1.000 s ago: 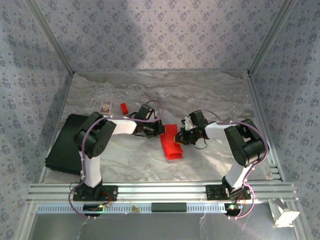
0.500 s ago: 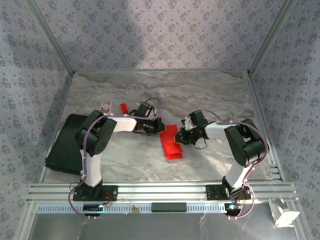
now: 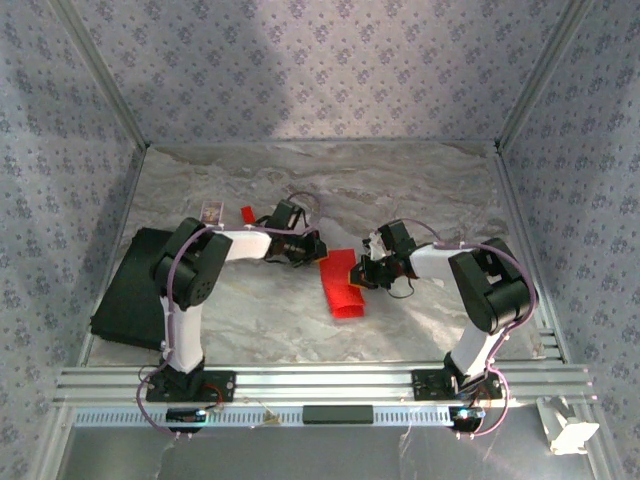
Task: Fold a paper plane with a square sheet of paper (pick it up from the middle)
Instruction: First fold the square sheet of paper in half at the center of the table.
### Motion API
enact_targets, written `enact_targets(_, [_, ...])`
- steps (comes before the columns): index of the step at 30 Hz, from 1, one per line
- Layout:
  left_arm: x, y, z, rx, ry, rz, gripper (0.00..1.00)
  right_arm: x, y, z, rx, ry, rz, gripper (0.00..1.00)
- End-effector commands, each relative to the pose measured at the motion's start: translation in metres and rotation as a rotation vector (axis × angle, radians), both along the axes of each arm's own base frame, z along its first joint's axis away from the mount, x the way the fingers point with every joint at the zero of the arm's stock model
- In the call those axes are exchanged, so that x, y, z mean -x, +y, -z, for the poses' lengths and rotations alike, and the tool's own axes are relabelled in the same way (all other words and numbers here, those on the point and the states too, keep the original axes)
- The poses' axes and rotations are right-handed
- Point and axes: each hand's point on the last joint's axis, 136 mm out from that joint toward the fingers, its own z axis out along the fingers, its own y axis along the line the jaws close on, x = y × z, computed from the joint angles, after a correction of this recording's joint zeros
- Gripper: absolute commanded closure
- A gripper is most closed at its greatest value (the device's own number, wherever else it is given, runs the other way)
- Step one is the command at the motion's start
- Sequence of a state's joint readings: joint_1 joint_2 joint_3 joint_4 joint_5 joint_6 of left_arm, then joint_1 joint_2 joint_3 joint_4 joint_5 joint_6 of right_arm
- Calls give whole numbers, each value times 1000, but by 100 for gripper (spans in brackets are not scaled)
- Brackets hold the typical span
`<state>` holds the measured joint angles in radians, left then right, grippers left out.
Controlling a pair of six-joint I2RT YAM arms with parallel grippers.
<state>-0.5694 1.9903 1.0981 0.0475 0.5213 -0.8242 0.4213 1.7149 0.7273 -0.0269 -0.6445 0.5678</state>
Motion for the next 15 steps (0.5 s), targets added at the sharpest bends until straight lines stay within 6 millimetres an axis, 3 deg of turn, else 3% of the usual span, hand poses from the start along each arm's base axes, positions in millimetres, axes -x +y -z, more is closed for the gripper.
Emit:
enact_targets(1, [-21, 26, 18, -115, 8, -91, 100, 31, -41, 51, 233, 132, 60, 100])
enact_targets(8, [-23, 34, 16, -184, 49, -131, 100, 30, -40, 50, 232, 131, 63, 100])
enact_targets(15, [-28, 30, -44, -156, -55, -124, 100, 31, -37, 51, 239, 124, 62, 100])
